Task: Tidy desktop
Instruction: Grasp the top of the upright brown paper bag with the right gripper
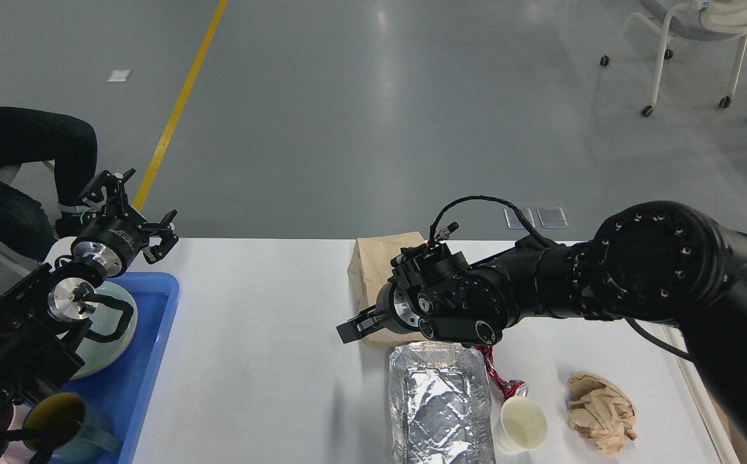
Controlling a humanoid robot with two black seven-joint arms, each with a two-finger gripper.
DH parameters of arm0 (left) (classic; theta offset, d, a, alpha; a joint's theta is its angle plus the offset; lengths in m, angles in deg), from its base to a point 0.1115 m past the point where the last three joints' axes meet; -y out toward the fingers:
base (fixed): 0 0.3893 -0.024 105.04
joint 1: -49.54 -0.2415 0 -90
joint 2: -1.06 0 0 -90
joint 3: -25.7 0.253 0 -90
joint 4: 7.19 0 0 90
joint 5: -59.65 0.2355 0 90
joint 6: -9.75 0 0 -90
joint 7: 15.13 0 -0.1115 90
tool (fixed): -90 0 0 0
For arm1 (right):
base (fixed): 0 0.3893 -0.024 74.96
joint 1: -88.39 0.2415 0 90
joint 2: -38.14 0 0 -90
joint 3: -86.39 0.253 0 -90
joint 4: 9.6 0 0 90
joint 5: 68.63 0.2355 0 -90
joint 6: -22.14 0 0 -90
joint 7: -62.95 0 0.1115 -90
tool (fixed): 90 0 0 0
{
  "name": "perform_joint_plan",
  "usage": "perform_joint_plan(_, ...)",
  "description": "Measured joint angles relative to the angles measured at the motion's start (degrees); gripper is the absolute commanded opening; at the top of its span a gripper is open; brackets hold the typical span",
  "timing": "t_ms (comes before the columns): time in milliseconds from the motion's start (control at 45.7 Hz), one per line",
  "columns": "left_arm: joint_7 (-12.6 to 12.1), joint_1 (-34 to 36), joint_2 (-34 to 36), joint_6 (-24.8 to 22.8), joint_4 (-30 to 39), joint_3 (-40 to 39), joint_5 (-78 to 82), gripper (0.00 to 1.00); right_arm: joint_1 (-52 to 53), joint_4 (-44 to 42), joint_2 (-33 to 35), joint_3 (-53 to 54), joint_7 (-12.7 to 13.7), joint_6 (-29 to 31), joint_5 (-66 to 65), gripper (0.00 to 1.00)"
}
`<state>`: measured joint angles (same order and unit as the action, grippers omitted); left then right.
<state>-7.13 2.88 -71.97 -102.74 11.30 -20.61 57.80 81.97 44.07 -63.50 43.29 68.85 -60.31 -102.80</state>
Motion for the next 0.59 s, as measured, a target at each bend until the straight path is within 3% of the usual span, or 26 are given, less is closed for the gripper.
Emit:
perform_joint_plan(109, 0.0, 0.0, 0.0, 0.0, 0.0, 0.0, 0.0, 0.97, -1.1, -0.8, 0.0, -0.2, 0.3, -1.0, -0.5, 1.0)
perform_joint_plan(350, 0.0, 0.0, 0.0, 0.0, 0.0, -0.1, 0.0, 0.97, -4.9, -5.3, 0.0, -3.4, 4.0, -1.7, -1.3, 1.0)
perform_joint_plan(591, 0.0, 0.0, 0.0, 0.0, 0.0, -0.1, 0.0, 0.97, -7.6, -7.9, 0.1, -3.8, 4.5, -1.9, -1.0, 1.0)
